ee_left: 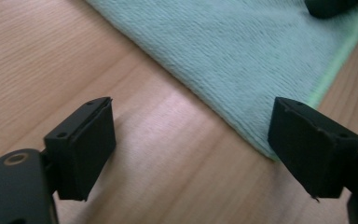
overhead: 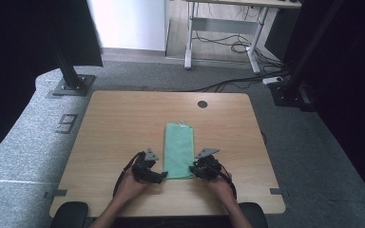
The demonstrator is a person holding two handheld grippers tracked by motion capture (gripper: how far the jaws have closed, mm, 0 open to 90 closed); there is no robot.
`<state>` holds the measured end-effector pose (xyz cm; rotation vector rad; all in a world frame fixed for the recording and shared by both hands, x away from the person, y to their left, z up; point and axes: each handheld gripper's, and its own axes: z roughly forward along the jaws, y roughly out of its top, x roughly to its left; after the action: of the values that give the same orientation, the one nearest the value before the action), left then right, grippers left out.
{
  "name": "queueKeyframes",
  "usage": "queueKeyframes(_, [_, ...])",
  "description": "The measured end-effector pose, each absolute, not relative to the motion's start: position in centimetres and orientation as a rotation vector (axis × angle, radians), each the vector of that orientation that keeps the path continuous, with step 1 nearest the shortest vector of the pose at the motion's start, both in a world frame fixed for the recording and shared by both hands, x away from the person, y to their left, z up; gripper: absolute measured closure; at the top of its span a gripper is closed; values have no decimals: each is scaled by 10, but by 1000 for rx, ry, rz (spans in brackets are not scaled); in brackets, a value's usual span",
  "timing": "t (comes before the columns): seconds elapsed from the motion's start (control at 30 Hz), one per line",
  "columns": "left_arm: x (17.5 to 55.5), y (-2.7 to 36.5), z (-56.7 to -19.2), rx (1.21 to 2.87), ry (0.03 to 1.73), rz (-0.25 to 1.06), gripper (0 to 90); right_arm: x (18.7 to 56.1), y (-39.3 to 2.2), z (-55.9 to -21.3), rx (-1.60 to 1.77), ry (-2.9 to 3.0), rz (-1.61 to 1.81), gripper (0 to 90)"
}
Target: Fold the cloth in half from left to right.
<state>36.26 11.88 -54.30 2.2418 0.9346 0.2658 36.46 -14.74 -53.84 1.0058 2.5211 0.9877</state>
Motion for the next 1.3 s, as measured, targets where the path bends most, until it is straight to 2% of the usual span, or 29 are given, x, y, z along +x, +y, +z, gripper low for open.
queueKeyframes(0.1, [381, 119, -540, 2224, 965, 290, 151, 365, -149, -539, 1019, 2522, 1008, 678])
queueKeyframes(0.47, [491, 101, -538, 2235, 1091, 475, 150, 366, -151, -540, 1021, 2524, 1021, 677])
queueKeyframes(0.73, [544, 104, -544, 2138, 1217, 463, 119, 366, -151, -540, 1018, 2524, 1024, 677])
queueKeyframes(0.93, [533, 109, -534, 2138, 1183, 473, 150, 366, -151, -540, 1020, 2527, 1023, 673])
queueKeyframes(1.17, [476, 128, -518, 2165, 1062, 478, 146, 372, -147, -540, 1017, 2522, 1024, 670])
queueKeyframes(1.3, [446, 144, -519, 2141, 1048, 432, 147, 380, -141, -541, 1027, 2509, 1032, 672])
